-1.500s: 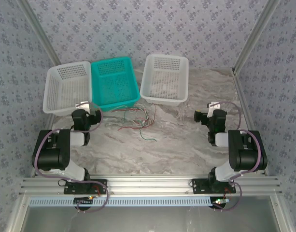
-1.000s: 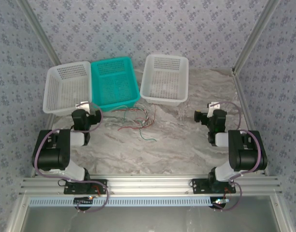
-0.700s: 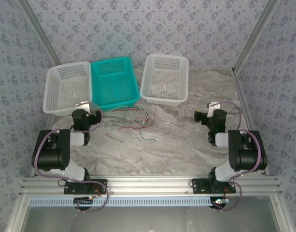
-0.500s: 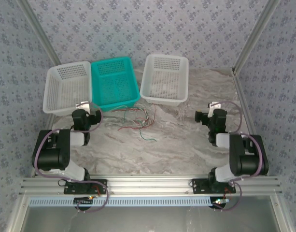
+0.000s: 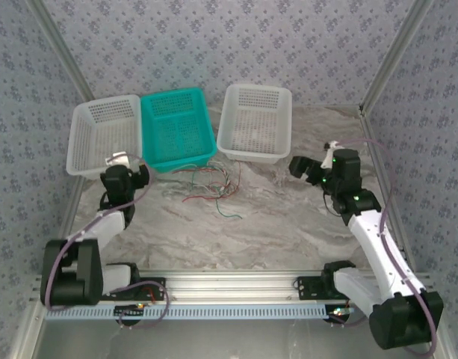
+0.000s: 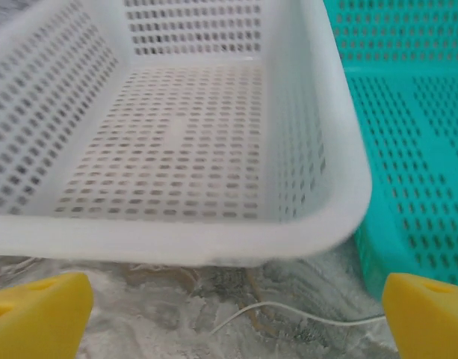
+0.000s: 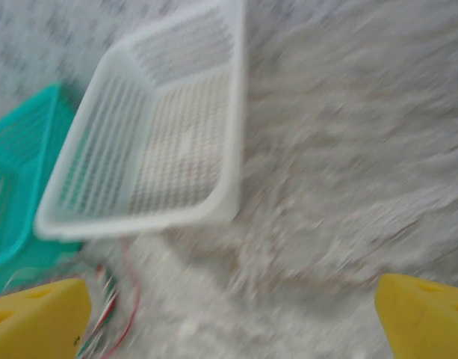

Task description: Untangle the cables

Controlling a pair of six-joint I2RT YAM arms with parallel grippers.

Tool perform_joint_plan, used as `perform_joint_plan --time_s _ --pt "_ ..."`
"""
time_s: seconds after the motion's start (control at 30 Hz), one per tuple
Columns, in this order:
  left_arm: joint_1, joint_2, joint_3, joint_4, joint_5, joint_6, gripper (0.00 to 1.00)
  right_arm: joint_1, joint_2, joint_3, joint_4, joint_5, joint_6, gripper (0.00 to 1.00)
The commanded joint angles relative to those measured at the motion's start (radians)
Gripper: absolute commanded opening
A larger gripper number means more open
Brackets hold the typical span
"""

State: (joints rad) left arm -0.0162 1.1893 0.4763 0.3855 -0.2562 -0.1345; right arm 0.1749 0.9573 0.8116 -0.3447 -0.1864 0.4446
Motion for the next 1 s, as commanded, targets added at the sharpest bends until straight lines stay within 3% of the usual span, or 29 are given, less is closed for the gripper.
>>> perform_joint_plan --time_s 0.0,0.2,0.33,0.43,0.57,0.7,0.87,0.97 --pt "-0.019 -0.118 0.116 -0.416 -0.055 -0.168 1.00 0.112 0.069 0.086 -0.167 -0.113 0.041 1.00" --pt "-0.090 -0.303 0.156 -0.655 0.096 -0.450 1.00 0.364 0.273 0.223 -0.189 -0.060 0.027 1.00" --pt "-0.106 -0.354 0.126 -0.667 0.266 -0.652 0.97 0.466 0.392 0.276 -0.156 -0.053 0.035 1.00" --pt "-0.165 -0.345 0.096 -0.609 0.363 -0.731 0.93 0.516 0.470 0.294 -0.108 -0.033 0.043 1.00" --pt "-0.317 -0.266 0.117 -0.553 0.381 -0.705 0.92 0.547 0.583 0.333 -0.080 -0.024 0.079 1.00" --pt "-0.428 -0.152 0.174 -0.559 0.349 -0.640 0.92 0.570 0.703 0.372 -0.077 -0.099 0.098 0.95" --pt "-0.456 -0.075 0.195 -0.570 0.326 -0.599 0.93 0.626 0.799 0.445 -0.121 -0.151 0.067 0.94" --pt "-0.456 -0.057 0.197 -0.575 0.318 -0.589 0.93 0.647 0.821 0.452 -0.131 -0.147 0.057 0.82"
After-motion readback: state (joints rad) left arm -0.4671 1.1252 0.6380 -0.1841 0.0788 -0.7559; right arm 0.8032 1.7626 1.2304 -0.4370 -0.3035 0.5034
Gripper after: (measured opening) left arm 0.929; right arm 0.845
